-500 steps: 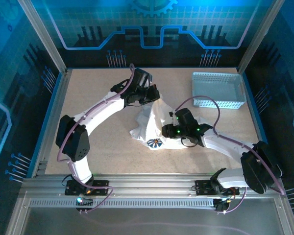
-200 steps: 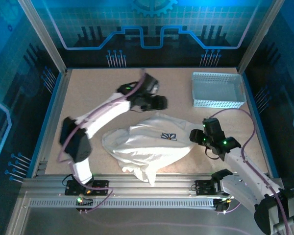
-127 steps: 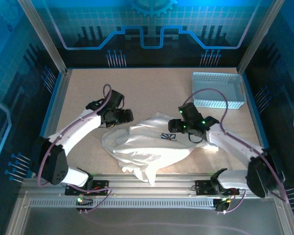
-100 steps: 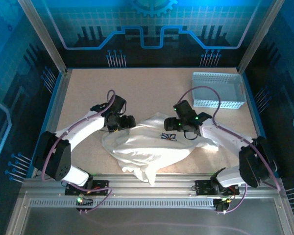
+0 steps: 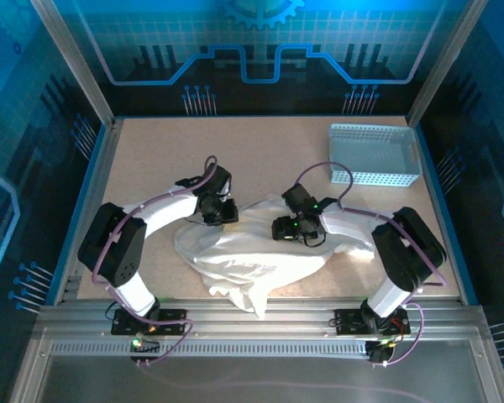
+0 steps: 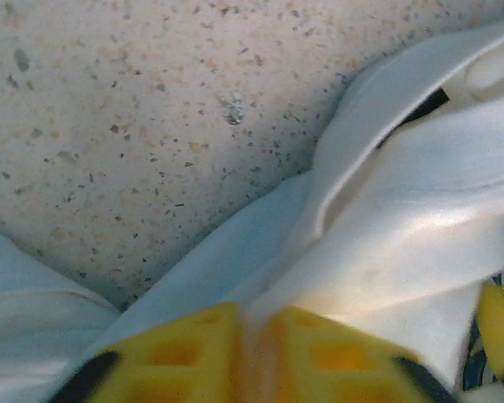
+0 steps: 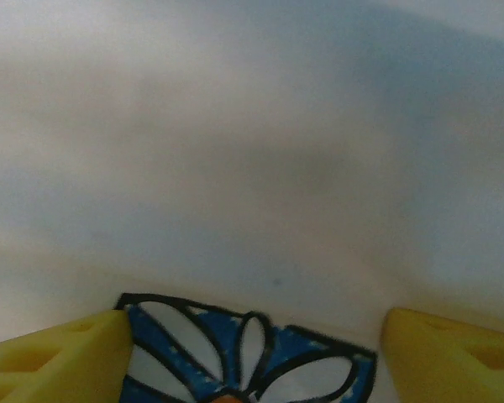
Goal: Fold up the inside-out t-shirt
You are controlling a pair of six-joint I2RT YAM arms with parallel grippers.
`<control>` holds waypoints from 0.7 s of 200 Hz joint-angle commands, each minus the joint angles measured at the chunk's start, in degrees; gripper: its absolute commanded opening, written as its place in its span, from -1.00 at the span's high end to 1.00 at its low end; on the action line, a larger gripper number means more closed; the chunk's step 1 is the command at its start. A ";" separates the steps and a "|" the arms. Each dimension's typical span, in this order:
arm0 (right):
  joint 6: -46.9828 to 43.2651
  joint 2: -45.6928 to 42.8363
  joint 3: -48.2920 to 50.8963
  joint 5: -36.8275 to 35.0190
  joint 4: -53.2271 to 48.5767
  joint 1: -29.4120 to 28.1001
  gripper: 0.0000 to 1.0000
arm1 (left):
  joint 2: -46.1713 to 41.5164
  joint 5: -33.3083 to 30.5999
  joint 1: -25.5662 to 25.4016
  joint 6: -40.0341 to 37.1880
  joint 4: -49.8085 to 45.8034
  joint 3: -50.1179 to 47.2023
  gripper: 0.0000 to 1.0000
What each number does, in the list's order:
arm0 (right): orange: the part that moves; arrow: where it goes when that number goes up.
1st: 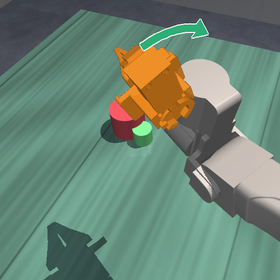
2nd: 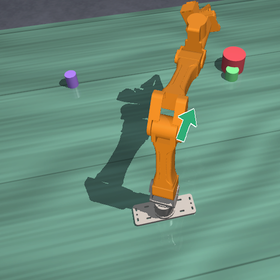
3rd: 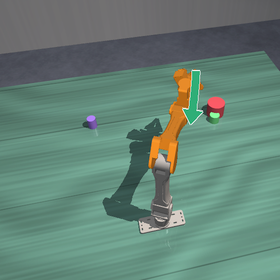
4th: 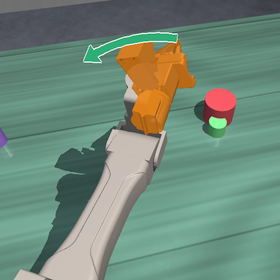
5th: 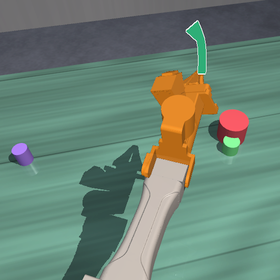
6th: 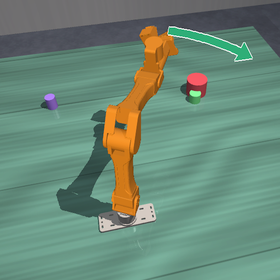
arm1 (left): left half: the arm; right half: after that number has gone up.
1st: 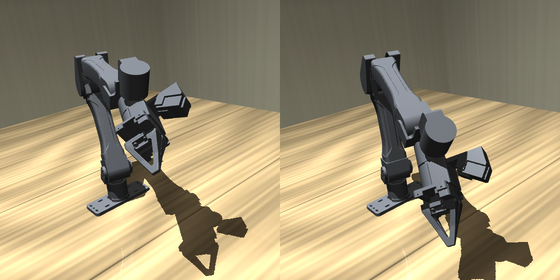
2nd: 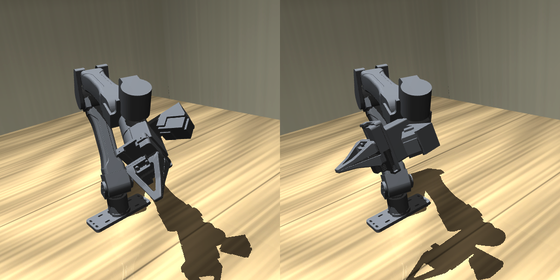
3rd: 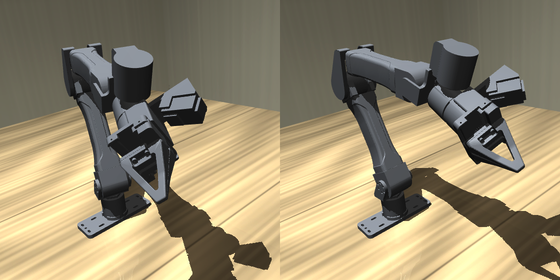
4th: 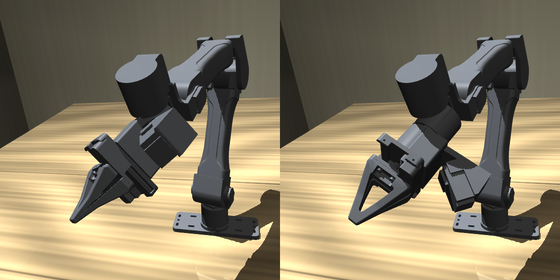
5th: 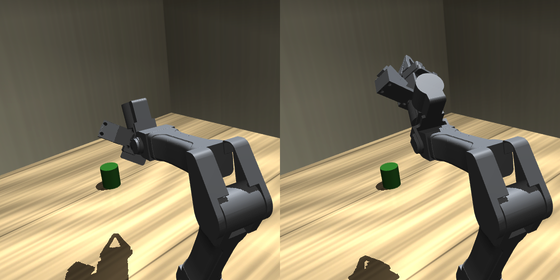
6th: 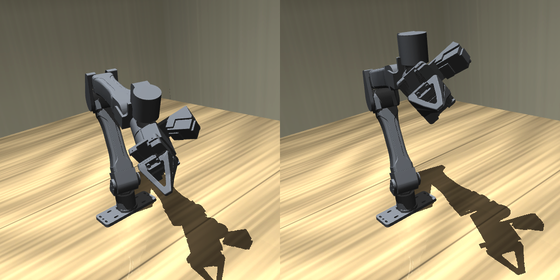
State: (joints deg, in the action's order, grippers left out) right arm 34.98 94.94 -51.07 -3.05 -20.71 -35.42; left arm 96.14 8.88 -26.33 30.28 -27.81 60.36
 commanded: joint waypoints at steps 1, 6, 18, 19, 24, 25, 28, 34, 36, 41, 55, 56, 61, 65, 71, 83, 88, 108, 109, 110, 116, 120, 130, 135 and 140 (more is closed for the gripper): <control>-0.95 3.59 -3.92 3.25 3.52 0.58 -0.58 | -4.37 -2.63 0.40 -0.03 -2.58 3.25 1.00; -1.82 4.46 -5.31 3.80 3.92 0.45 -0.58 | -6.05 -4.20 0.78 -0.22 -3.67 3.95 1.00; -3.90 7.14 -9.99 5.01 3.76 -0.11 -0.57 | -10.90 -8.50 1.89 -1.01 -6.96 6.11 1.00; -4.10 7.39 -10.36 5.08 3.75 -0.15 -0.57 | -11.33 -8.91 2.02 -1.10 -7.28 6.45 1.00; -4.97 8.60 -12.51 5.48 3.94 -0.38 -0.57 | -13.45 -11.51 2.23 -1.66 -9.00 7.87 1.00; -5.12 8.82 -12.93 5.58 3.98 -0.45 -0.57 | -13.93 -12.13 2.28 -1.78 -9.40 8.25 1.00; -5.70 9.59 -14.30 5.94 4.13 -0.58 -0.57 | -15.15 -13.95 2.32 -2.09 -10.55 9.29 1.00; -6.76 11.08 -17.05 6.53 4.39 -0.93 -0.57 | -17.63 -17.20 2.18 -2.80 -12.56 11.43 1.00; -7.07 11.70 -18.10 6.73 4.50 -1.00 -0.57 | -18.55 -18.10 2.10 -3.06 -13.15 12.06 1.00; -7.81 13.13 -20.86 7.11 4.34 -1.20 -0.58 | -20.58 -20.14 2.00 -3.56 -14.38 13.70 1.00; -8.64 18.01 -29.76 8.52 1.78 -1.14 -0.57 | -25.36 -25.77 0.79 -4.38 -17.30 18.07 1.00; -8.67 18.27 -30.26 8.59 1.62 -1.14 -0.57 | -25.64 -26.12 0.68 -4.41 -17.42 18.36 1.00; -8.83 19.64 -33.20 8.55 0.96 -1.13 -0.57 | -26.87 -27.63 -0.28 -4.97 -18.04 19.69 1.00; -8.86 20.67 -35.61 8.52 0.10 -1.09 -0.56 | -27.62 -28.79 -1.14 -5.23 -18.65 20.75 1.00; -9.00 21.93 -38.72 8.54 -1.23 -1.14 -0.56 | -28.27 -30.56 -2.64 -5.35 -19.62 22.27 1.00; -9.14 23.06 -43.54 8.73 -3.65 -1.22 -0.55 | -28.21 -31.84 -6.25 -5.33 -21.09 24.75 1.00; -9.27 22.75 -44.37 8.55 -4.16 -1.31 -0.55 | -27.63 -31.44 -7.46 -4.98 -21.70 25.60 1.00; -9.40 18.15 -42.01 6.08 -4.43 -1.49 -0.58 | -23.68 -30.49 -13.07 -2.57 -21.82 26.85 1.00; -9.36 17.99 -41.74 5.88 -4.43 -1.49 -0.58 | -23.57 -30.28 -13.28 -2.41 -21.74 26.80 1.00; -9.38 17.51 -41.35 5.70 -4.43 -1.49 -0.58 | -23.29 -30.13 -13.51 -2.24 -21.53 26.73 1.00; -9.32 15.14 -39.22 4.33 -4.35 -1.36 -0.59 | -21.88 -28.99 -15.03 -1.10 -20.33 26.15 1.00; -9.15 13.43 -37.33 3.47 -4.19 -1.25 -0.61 | -20.87 -28.01 -15.98 -0.40 -19.22 25.66 1.00; -8.68 8.83 -32.20 0.98 -3.46 -0.78 -0.63 | -17.93 -25.10 -18.12 1.04 -16.32 24.63 1.00; -8.33 6.39 -28.60 0.10 -3.07 -0.35 -0.64 | -16.24 -24.10 -19.13 1.89 -15.14 24.34 1.00; -7.99 3.84 -25.45 -0.59 -2.32 0.16 -0.65 | -14.44 -23.09 -20.00 2.62 -13.99 24.28 1.00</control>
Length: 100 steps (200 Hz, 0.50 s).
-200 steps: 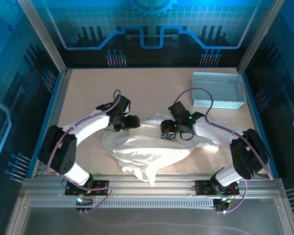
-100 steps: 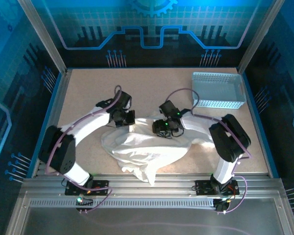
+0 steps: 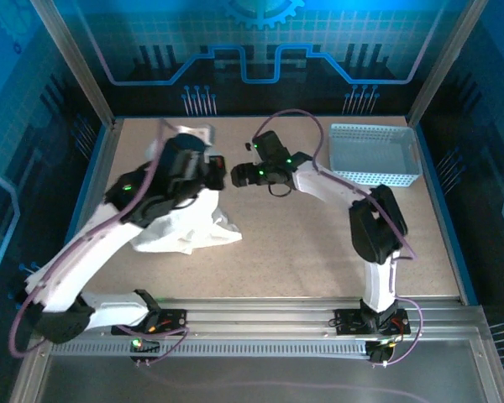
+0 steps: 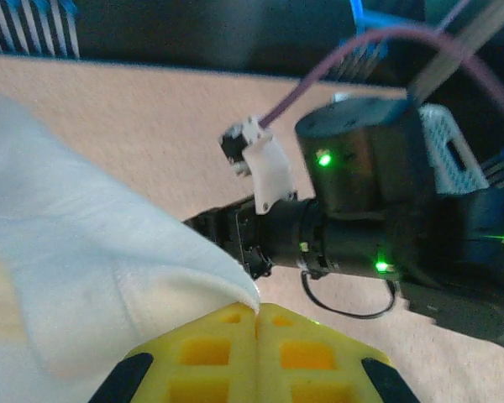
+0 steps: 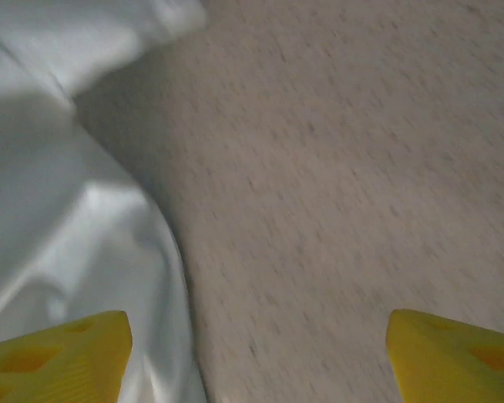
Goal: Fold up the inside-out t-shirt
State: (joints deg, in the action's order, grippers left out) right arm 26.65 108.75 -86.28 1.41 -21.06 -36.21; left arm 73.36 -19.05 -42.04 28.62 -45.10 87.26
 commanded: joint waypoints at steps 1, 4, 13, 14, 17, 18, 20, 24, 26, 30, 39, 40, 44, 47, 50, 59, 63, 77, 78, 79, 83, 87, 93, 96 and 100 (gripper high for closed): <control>0.37 -10.45 10.27 -5.21 -1.84 1.04 -0.65 | 8.66 5.05 -4.59 4.40 3.59 -2.62 1.00; 0.60 -11.99 12.19 -5.59 -1.45 1.31 -0.66 | 9.52 5.67 -5.30 4.83 4.28 -2.63 1.00; 1.21 -16.39 17.17 -6.30 -0.83 2.40 -0.66 | 13.01 7.76 -6.93 6.19 6.28 -2.23 1.00; 1.30 -16.87 17.84 -6.40 -0.79 2.61 -0.66 | 13.50 7.96 -7.10 6.32 6.44 -2.17 1.00; 1.51 -18.34 19.30 -6.81 -0.64 2.88 -0.66 | 14.80 8.84 -7.55 6.77 7.08 -1.92 1.00; 1.58 -18.85 19.92 -6.88 -0.65 3.06 -0.67 | 15.19 9.07 -7.72 6.92 7.28 -1.83 1.00; 1.67 -19.63 20.89 -7.04 -0.65 3.25 -0.67 | 15.92 9.57 -8.06 7.11 7.70 -1.59 1.00; 1.81 -21.59 22.85 -7.58 -0.57 3.59 -0.67 | 17.60 10.59 -8.74 7.61 8.44 -1.09 1.00; 1.82 -22.51 23.82 -7.85 -0.56 3.90 -0.67 | 18.42 11.09 -9.11 7.73 8.84 -0.84 1.00; 1.98 -24.21 25.70 -8.35 -0.61 4.29 -0.68 | 20.01 12.22 -9.81 7.80 9.54 -0.24 1.00; 2.47 -27.93 29.41 -9.67 -1.11 5.23 -0.68 | 23.69 14.47 -11.19 7.69 10.17 1.77 0.83; 2.54 -28.43 29.81 -9.76 -1.19 5.38 -0.68 | 24.12 14.65 -11.29 7.73 10.10 2.03 0.81; 2.83 -30.07 31.30 -10.29 -1.52 5.94 -0.68 | 25.55 15.37 -11.74 7.76 9.65 3.16 0.75; 3.09 -31.41 32.47 -10.61 -1.71 6.30 -0.69 | 26.69 15.75 -11.91 7.73 9.23 4.03 0.71; 3.34 -32.67 33.55 -10.71 -1.93 6.68 -0.69 | 27.67 16.37 -12.22 7.51 8.82 4.84 0.67; 3.99 -36.61 37.25 -10.75 -2.27 7.89 -0.69 | 29.61 17.50 -12.62 6.90 7.00 6.70 0.55; 4.19 -38.02 38.52 -10.68 -2.39 8.42 -0.69 | 29.73 17.16 -12.63 6.80 6.37 7.03 0.49; 4.11 -41.85 41.06 -10.59 -3.06 8.46 -0.69 | 27.19 13.53 -12.33 6.01 5.42 4.37 0.15; 4.07 -42.08 41.17 -10.57 -3.13 8.36 -0.69 | 26.75 13.25 -12.30 5.88 5.40 4.21 0.12; 3.99 -42.53 41.38 -10.51 -3.29 8.26 -0.69 | 26.35 12.94 -12.24 5.81 5.39 3.83 0.08; 3.81 -43.22 41.72 -10.30 -3.67 7.99 -0.69 | 24.88 11.75 -12.00 5.36 5.37 2.39 -0.05; 3.78 -43.71 41.88 -10.18 -3.97 7.61 -0.69 | 23.49 10.84 -11.62 5.04 5.25 1.17 -0.18; 3.59 -44.42 42.06 -10.07 -4.44 6.92 -0.69 | 21.34 10.28 -10.75 4.74 5.03 -0.87 -0.30; 3.65 -44.69 42.15 -10.13 -4.69 6.55 -0.69 | 20.24 10.25 -10.25 4.70 4.88 -2.15 -0.32; 3.74 -45.01 42.22 -10.21 -5.00 5.92 -0.69 | 18.67 10.30 -9.36 4.77 4.71 -3.59 -0.36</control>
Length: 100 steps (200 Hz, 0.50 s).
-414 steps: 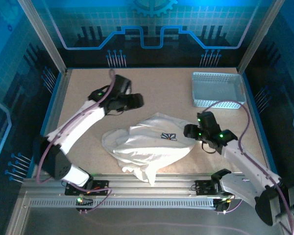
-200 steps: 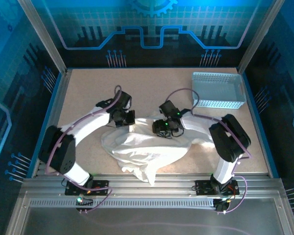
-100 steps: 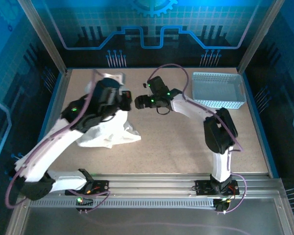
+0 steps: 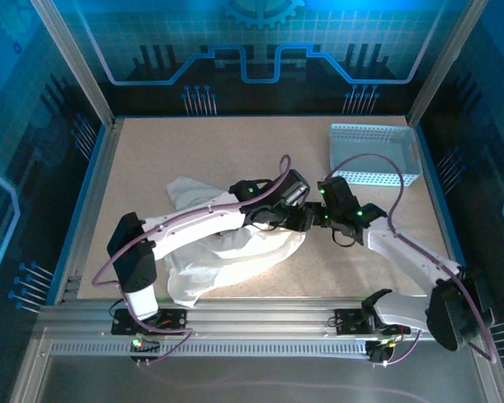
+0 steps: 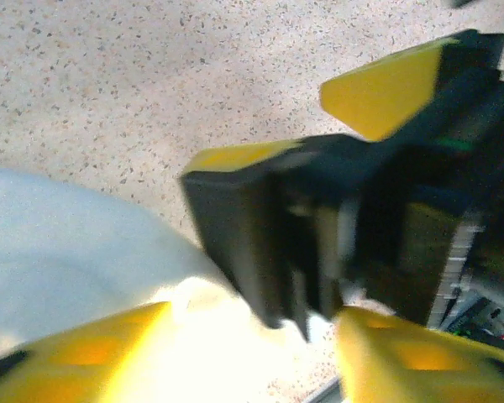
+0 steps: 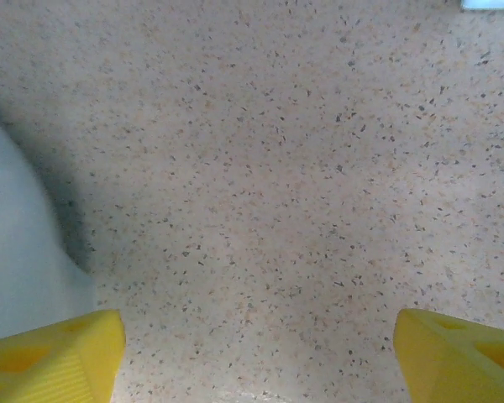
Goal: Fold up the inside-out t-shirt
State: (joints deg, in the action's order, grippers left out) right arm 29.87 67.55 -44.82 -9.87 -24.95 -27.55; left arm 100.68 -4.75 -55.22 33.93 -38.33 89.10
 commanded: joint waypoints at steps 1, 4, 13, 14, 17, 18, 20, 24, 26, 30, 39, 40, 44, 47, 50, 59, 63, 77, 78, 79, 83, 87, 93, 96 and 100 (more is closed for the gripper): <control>0.58 -3.91 0.77 1.08 -1.13 -2.84 -0.69 | -9.01 -3.97 4.03 -0.54 -2.09 -5.78 -0.36; 0.61 -4.11 0.83 0.97 -1.23 -3.27 -0.69 | -10.13 -3.95 4.64 -0.46 -2.10 -6.90 -0.38; 0.72 -4.72 1.17 0.63 -1.02 -4.70 -0.70 | -13.32 -4.26 6.27 -0.20 -2.69 -9.83 -0.42; 0.72 -4.80 1.15 0.59 -0.96 -4.88 -0.69 | -13.76 -4.32 6.44 -0.19 -2.75 -10.31 -0.42; 0.72 -4.96 1.30 0.52 -0.83 -5.33 -0.70 | -14.88 -4.44 6.90 -0.14 -2.73 -11.56 -0.43; 0.72 -5.01 1.35 0.54 -0.77 -5.50 -0.70 | -15.29 -4.50 7.07 -0.16 -2.68 -11.92 -0.44; 0.76 -5.02 1.39 0.46 -0.73 -5.72 -0.70 | -15.97 -4.59 7.37 -0.13 -2.64 -12.65 -0.45; 0.87 -5.00 1.35 0.19 -0.68 -6.31 -0.70 | -17.31 -4.71 7.95 0.02 -2.71 -13.92 -0.46; 0.95 -4.98 1.43 0.13 -0.64 -6.60 -0.69 | -17.68 -4.78 8.23 0.18 -2.65 -14.78 -0.47; 0.90 -4.70 1.28 0.05 -0.52 -7.20 -0.70 | -18.92 -4.75 8.74 0.44 -2.70 -16.03 -0.48; 0.36 -3.88 0.99 0.48 0.15 -8.69 -0.69 | -20.45 -4.57 9.69 1.01 -2.67 -18.41 -0.50; 0.32 -3.81 0.89 0.56 0.25 -8.81 -0.70 | -20.58 -4.52 9.78 1.07 -2.69 -18.60 -0.49; -0.15 -3.27 0.64 0.80 0.68 -9.63 -0.70 | -21.04 -4.45 9.95 1.29 -2.62 -19.38 -0.50; -0.49 -2.84 0.55 1.07 1.09 -10.18 -0.70 | -21.20 -4.43 9.96 1.48 -2.61 -19.91 -0.50; -1.05 -2.42 0.38 1.53 1.59 -10.82 -0.70 | -21.27 -4.44 9.96 1.63 -2.67 -20.29 -0.50; -2.94 -1.06 -0.08 3.41 3.72 -12.49 -0.71 | -21.48 -4.09 9.66 1.93 -2.42 -21.52 -0.49; -3.58 -0.42 -0.46 4.77 4.31 -13.11 -0.72 | -21.74 -3.90 9.57 2.27 -2.16 -22.17 -0.49; -4.44 2.10 -1.92 8.77 6.11 -14.26 -0.74 | -23.58 -3.64 8.33 2.90 0.30 -25.68 -0.50; -4.41 2.30 -1.97 8.97 6.30 -14.32 -0.74 | -23.81 -3.66 8.22 2.90 0.55 -25.97 -0.50; -4.44 2.44 -2.00 9.16 6.44 -14.35 -0.74 | -24.02 -3.63 8.08 2.94 0.81 -26.29 -0.50; -4.47 2.95 -2.32 9.89 6.96 -14.67 -0.74 | -24.83 -3.48 7.68 2.85 1.66 -27.45 -0.51; -4.42 3.52 -2.57 10.51 7.42 -14.91 -0.75 | -25.54 -3.34 7.20 2.84 2.27 -28.47 -0.51; -4.37 4.35 -3.12 11.71 7.99 -15.16 -0.75 | -26.44 -3.08 6.70 2.83 2.66 -29.68 -0.51; -4.29 4.71 -3.31 12.36 8.35 -15.37 -0.74 | -26.85 -2.90 6.44 2.82 2.72 -30.06 -0.51; -4.16 5.21 -3.70 13.25 8.62 -15.53 -0.73 | -27.29 -2.67 6.10 2.78 2.77 -30.84 -0.51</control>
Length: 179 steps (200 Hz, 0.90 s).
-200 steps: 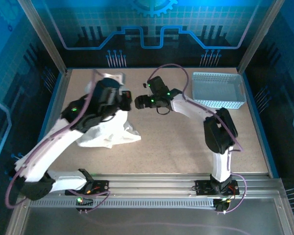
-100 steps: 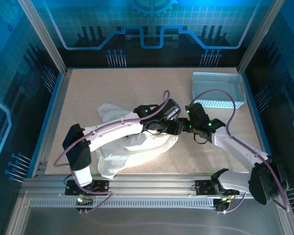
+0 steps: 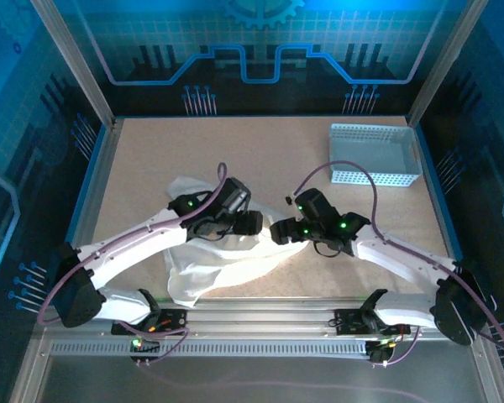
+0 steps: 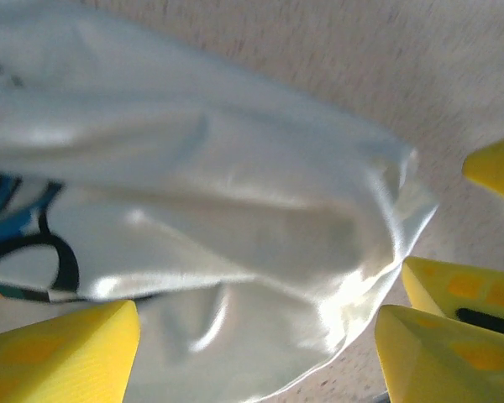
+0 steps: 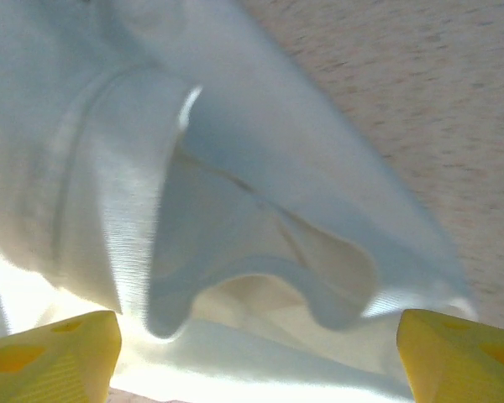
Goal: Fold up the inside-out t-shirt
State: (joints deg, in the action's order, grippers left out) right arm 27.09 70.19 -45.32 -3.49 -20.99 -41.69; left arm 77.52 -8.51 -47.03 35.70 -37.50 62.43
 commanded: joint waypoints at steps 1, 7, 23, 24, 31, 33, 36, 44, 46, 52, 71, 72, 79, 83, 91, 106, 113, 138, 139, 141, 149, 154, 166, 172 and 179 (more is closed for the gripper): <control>-1.36 2.71 -3.33 7.07 4.75 -1.42 -0.73 | -4.17 1.15 -2.23 0.98 1.97 -4.26 -0.51; -1.25 3.30 -3.67 8.01 5.48 -1.64 -0.71 | -4.73 1.47 -2.73 0.71 1.90 -5.22 -0.51; -0.86 5.04 -4.33 8.24 6.27 -2.45 -0.63 | -5.29 1.60 -4.59 0.62 2.03 -7.88 -0.49; -0.84 5.13 -4.38 8.24 6.29 -2.48 -0.62 | -5.32 1.63 -4.75 0.56 2.10 -8.04 -0.49; -0.82 6.05 -4.66 8.44 6.40 -2.54 -0.55 | -5.20 1.44 -5.60 0.40 2.60 -9.23 -0.49; -0.84 6.33 -4.68 8.55 6.40 -2.50 -0.53 | -5.12 1.32 -5.90 0.35 2.76 -9.54 -0.49; -0.84 6.73 -4.70 8.62 6.33 -2.55 -0.49 | -4.95 1.04 -6.26 0.32 3.09 -9.99 -0.49; -0.94 7.56 -4.71 8.75 6.23 -2.45 -0.38 | -4.46 0.62 -7.12 0.34 4.43 -11.09 -0.50; -0.93 7.69 -4.69 8.80 6.23 -2.43 -0.36 | -4.19 0.58 -7.23 0.33 4.79 -11.28 -0.50; -0.98 8.12 -4.69 8.92 6.44 -2.52 -0.27 | -3.39 0.62 -7.65 0.33 5.88 -11.75 -0.50; -0.85 8.07 -6.51 7.95 6.19 -2.52 0.12 | 0.32 -0.54 -8.46 0.25 8.72 -11.71 -0.50; -0.88 8.00 -6.56 7.83 6.12 -2.47 0.14 | 0.56 -0.63 -8.49 0.29 8.74 -11.63 -0.49; -0.67 7.77 -6.92 6.50 5.45 -2.38 0.32 | 2.02 -1.18 -8.57 0.12 9.37 -11.12 -0.46; -0.51 7.59 -7.12 5.56 4.92 -2.41 0.41 | 2.66 -1.77 -8.61 0.18 9.71 -11.04 -0.44; -0.01 7.25 -7.64 3.71 3.52 -2.08 0.61 | 3.50 -3.45 -8.54 0.91 10.06 -11.00 -0.35; 1.05 6.13 -8.22 1.13 1.07 -0.92 0.86 | 4.13 -5.87 -8.36 1.67 11.00 -11.32 -0.05; 1.57 5.18 -8.08 0.01 0.27 -0.28 0.90 | 4.22 -6.84 -8.18 1.93 10.96 -11.53 0.14; 2.42 0.28 -6.64 -0.90 -2.19 4.22 1.00 | 1.94 -9.33 -6.37 2.86 9.57 -13.05 0.83; 2.47 0.07 -6.63 -0.91 -2.37 4.50 1.00 | 1.72 -9.37 -6.26 2.87 9.52 -13.18 0.85; 2.51 -0.42 -6.56 -0.91 -2.69 4.99 1.00 | 1.38 -9.47 -6.02 2.81 9.54 -13.49 0.88; 2.53 -2.30 -6.45 -0.66 -4.07 7.05 1.00 | -0.59 -9.51 -5.06 2.49 9.72 -14.71 0.99; 2.37 -3.57 -6.45 -0.44 -4.95 8.32 1.00 | -1.82 -9.77 -4.45 2.21 9.52 -15.32 1.00; 1.58 -6.73 -7.02 0.54 -7.16 11.18 1.00 | -5.24 -10.84 -2.63 1.78 8.41 -16.62 1.00; 1.03 -8.27 -7.57 1.20 -8.36 12.42 1.00 | -7.21 -11.45 -1.67 1.35 7.60 -17.10 1.00; 0.30 -10.11 -8.50 1.55 -9.81 13.58 1.00 | -9.86 -12.37 -0.65 0.74 6.83 -17.67 1.00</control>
State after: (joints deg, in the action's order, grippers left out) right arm 28.45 66.37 -51.83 -2.04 -24.14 -32.12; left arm 75.33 -15.75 -50.87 37.54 -27.55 46.70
